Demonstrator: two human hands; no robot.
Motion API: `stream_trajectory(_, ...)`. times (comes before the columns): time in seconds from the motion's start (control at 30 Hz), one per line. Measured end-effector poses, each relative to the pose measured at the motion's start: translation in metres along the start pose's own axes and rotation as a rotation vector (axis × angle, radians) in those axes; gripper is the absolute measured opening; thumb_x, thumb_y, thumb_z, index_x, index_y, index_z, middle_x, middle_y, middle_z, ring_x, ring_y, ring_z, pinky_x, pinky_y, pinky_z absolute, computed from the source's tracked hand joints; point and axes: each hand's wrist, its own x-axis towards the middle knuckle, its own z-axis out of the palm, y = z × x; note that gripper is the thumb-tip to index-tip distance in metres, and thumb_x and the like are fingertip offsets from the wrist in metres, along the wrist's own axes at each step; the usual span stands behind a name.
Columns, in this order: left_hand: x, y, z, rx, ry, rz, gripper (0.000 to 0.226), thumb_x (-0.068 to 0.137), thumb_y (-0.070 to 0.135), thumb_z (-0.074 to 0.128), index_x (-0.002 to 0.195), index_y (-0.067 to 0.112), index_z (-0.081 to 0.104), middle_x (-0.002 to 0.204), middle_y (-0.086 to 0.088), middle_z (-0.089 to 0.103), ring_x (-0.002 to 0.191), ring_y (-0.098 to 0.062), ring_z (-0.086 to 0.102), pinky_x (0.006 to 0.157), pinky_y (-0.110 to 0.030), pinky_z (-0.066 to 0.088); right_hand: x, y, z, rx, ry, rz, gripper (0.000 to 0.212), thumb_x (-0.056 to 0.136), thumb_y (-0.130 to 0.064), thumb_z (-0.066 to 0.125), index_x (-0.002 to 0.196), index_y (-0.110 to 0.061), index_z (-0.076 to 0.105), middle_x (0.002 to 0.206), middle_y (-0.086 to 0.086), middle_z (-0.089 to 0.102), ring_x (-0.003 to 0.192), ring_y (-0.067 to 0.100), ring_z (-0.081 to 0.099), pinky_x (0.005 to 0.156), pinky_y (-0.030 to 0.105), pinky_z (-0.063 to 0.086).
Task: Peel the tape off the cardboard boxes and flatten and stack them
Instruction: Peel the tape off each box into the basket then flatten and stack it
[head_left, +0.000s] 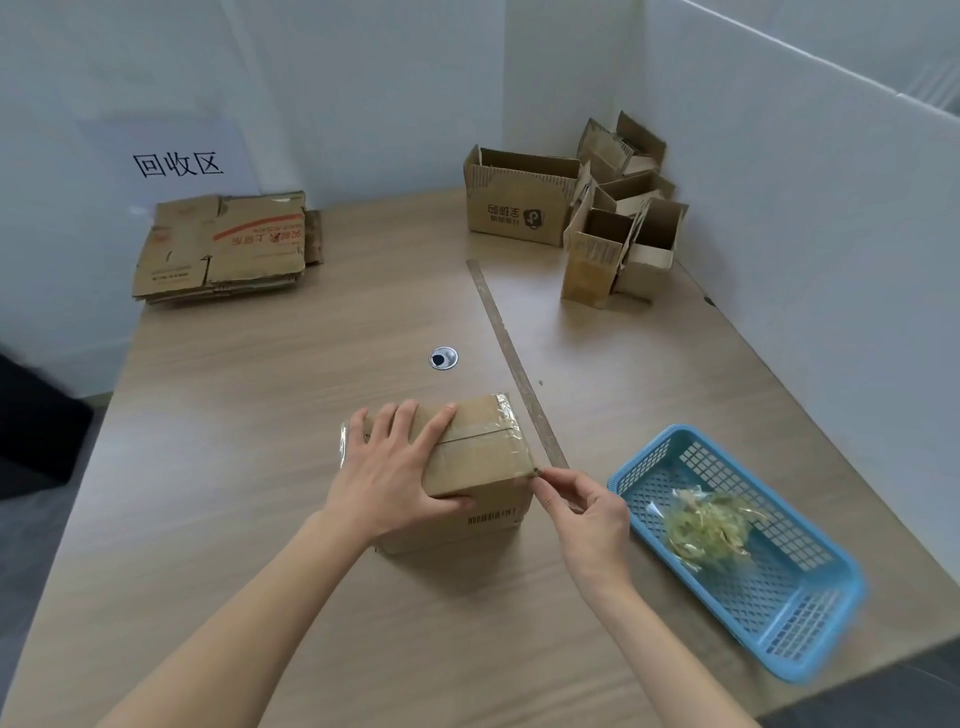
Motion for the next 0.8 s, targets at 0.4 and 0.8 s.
stream_trajectory(0.4,-0.001,0.0,0.001,0.009,-0.017,-0.014,0.118,0.061,0.101,0.03,0.158,0.045,-0.007,0.154,-0.003,0.022,0.147,-0.026,0.016,0.123,-0.054,0.004,0.004,-0.008,-0.001,0.003,0.019,0.112,0.017,0.075,-0.027,0.09,0.087,-0.029,0.078,0.084,-0.01,0.078,0.083,0.009,0.074,0.082,0.04,0.062)
stream_trajectory(0.8,-0.001,0.001,0.001,-0.002,-0.001,-0.017,0.117,0.06,0.101,0.032,0.157,0.046,-0.004,0.152,-0.002,0.024,0.145,-0.025,0.019,0.122,-0.055,0.008,0.0,-0.015,-0.003,-0.139,-0.075,0.081,0.005,0.094,-0.024,0.071,0.09,-0.026,0.072,0.089,-0.009,0.072,0.09,0.012,0.068,0.079,0.047,0.06)
